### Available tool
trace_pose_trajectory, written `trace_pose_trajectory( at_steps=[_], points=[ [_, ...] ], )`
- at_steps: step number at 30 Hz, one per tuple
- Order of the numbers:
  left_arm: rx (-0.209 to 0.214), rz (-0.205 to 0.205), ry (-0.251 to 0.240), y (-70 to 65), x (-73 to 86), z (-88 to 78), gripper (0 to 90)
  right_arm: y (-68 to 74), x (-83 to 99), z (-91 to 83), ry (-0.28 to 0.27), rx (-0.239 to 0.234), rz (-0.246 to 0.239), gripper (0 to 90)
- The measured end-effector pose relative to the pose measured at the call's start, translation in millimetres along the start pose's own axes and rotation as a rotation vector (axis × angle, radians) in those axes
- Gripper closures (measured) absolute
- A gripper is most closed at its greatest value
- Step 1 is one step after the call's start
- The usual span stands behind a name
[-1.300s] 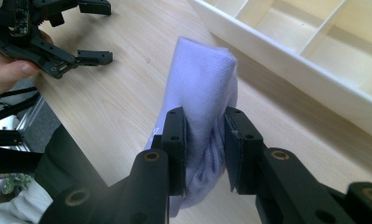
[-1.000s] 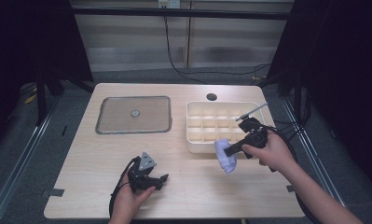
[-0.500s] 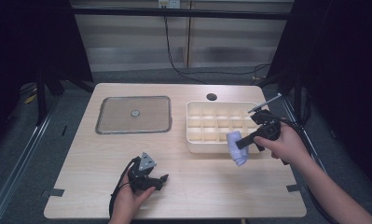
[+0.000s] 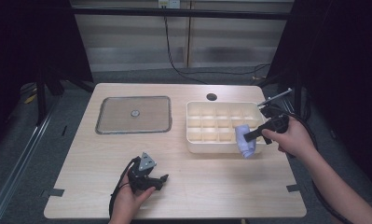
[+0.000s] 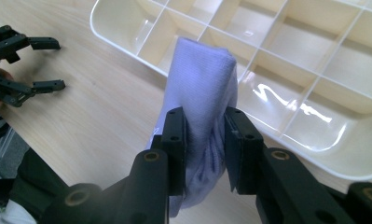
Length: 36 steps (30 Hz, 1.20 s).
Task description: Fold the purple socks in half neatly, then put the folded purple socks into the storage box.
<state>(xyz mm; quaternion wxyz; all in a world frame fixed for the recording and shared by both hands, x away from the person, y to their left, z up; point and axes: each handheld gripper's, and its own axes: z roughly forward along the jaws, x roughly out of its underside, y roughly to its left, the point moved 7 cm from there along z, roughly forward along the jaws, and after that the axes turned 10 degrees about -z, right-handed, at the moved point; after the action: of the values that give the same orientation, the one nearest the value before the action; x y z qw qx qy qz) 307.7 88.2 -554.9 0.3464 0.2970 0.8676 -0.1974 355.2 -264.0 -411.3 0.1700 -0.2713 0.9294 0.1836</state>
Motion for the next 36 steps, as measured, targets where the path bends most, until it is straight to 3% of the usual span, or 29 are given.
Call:
trace_pose_trajectory(
  at_steps=[11,36],
  points=[
    [0.0,0.0,0.001,-0.1,0.1,-0.1,23.7,-20.0,-5.4,-14.5,0.005,0.063,0.021,71.5],
    [0.001,-0.008,-0.004,-0.7,0.2,0.0,23.7,-56.3,-10.1,-10.1,0.025,0.127,0.08,71.4]
  ],
)
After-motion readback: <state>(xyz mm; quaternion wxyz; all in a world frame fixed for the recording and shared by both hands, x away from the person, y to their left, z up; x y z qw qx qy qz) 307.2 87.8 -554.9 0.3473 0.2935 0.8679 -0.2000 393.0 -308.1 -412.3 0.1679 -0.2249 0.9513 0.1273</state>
